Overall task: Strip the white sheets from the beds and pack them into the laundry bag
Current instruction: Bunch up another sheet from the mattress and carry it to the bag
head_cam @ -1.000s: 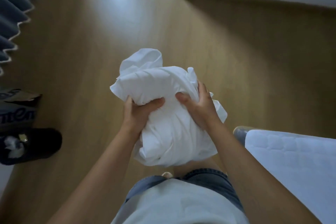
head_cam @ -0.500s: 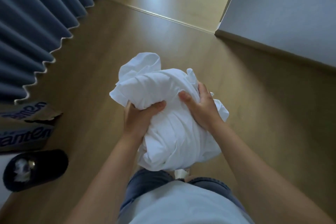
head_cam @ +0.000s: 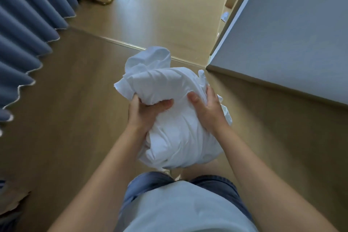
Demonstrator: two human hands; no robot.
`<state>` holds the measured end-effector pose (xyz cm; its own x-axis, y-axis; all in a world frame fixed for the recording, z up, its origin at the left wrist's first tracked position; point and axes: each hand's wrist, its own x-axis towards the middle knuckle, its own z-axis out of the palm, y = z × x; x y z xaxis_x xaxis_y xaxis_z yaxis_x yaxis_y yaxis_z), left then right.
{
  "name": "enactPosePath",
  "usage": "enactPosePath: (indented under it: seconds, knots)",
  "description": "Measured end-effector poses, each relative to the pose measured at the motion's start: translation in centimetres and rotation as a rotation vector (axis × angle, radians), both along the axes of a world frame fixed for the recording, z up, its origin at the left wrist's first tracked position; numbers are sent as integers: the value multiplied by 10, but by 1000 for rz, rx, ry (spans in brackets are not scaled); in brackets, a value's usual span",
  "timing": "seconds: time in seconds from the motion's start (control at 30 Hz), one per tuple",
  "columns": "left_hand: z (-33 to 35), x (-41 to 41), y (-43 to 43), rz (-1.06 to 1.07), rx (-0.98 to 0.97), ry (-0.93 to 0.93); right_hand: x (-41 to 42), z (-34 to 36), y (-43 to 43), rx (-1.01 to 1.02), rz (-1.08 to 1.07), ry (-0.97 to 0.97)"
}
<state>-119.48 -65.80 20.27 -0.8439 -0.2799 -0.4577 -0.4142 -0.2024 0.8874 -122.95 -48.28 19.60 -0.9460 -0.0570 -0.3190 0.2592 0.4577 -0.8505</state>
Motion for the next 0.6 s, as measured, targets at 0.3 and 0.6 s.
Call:
enactPosePath:
  seconds: [0.3, 0.6]
  knots:
    - [-5, -244, -35, 7, -1, -40, -240, -23, -39, -17, -5, 71]
    - [11, -482, -102, 118, -107, -26, -508, -9, -109, -32, 108, 44]
